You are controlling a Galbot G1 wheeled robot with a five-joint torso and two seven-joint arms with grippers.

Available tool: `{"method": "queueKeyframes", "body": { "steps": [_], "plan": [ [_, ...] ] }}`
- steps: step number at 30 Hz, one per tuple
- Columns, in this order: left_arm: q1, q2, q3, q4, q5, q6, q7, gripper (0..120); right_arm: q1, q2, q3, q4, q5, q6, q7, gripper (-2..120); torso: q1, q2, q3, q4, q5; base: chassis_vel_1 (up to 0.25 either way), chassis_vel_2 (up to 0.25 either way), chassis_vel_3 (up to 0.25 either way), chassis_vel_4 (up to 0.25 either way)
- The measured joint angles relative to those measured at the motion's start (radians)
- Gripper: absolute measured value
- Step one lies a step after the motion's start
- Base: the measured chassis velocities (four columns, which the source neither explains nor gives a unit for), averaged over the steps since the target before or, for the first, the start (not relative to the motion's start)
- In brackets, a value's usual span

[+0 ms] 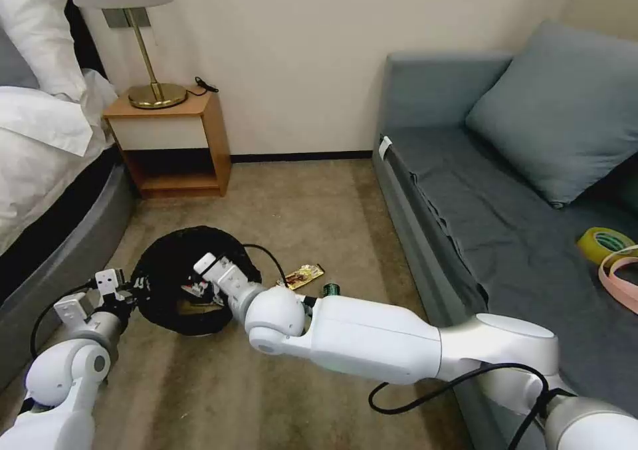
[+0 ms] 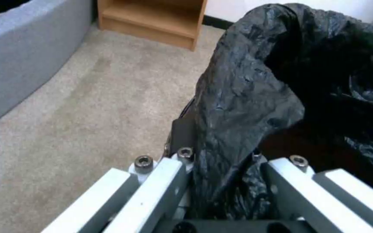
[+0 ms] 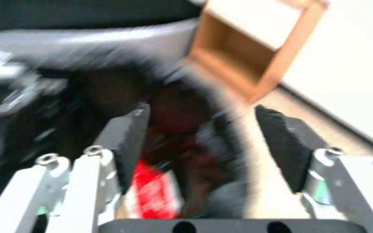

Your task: Pick up the trash bin, then pick up the garbage on the floor and place it into the trash bin.

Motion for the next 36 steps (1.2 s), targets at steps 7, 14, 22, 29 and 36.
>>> {"method": "queueKeyframes", "body": {
  "steps": [7,14,22,29,36],
  "plan": [
    [-0.001,0.002,-0.009,0.015,0.018,-0.019,0.004,4,0.056,-0.117,0.081,0.096,-0.050,-0.009,0.039,94,0.000,0.000,0.000,0.0002,0.0001,0.000,0.000,0.000,0.000],
    [-0.017,0.014,-0.018,0.023,0.018,-0.021,0.004,4,0.051,-0.357,0.201,0.229,-0.062,-0.070,0.079,100,0.000,0.000,0.000,-0.0010,0.0003,0.000,0.000,0.000,0.000],
    [-0.035,0.024,-0.009,0.014,0.019,-0.016,-0.002,4,-0.133,-0.533,0.464,0.389,0.027,-0.112,0.173,100,0.000,0.000,0.000,0.0003,0.0001,0.000,0.000,0.000,0.000],
    [-0.047,0.002,0.014,0.001,0.045,-0.013,-0.008,4,-0.604,-0.682,0.939,0.564,0.003,-0.105,0.153,100,0.000,0.000,0.000,-0.0006,0.0003,0.000,0.000,0.000,0.000],
    [-0.051,-0.032,0.029,-0.025,0.087,-0.011,-0.021,4,-0.991,-0.665,1.338,0.673,-0.079,-0.077,0.104,100,0.000,0.000,0.000,0.0002,-0.0002,0.000,0.000,0.000,0.000]
  ]
}}
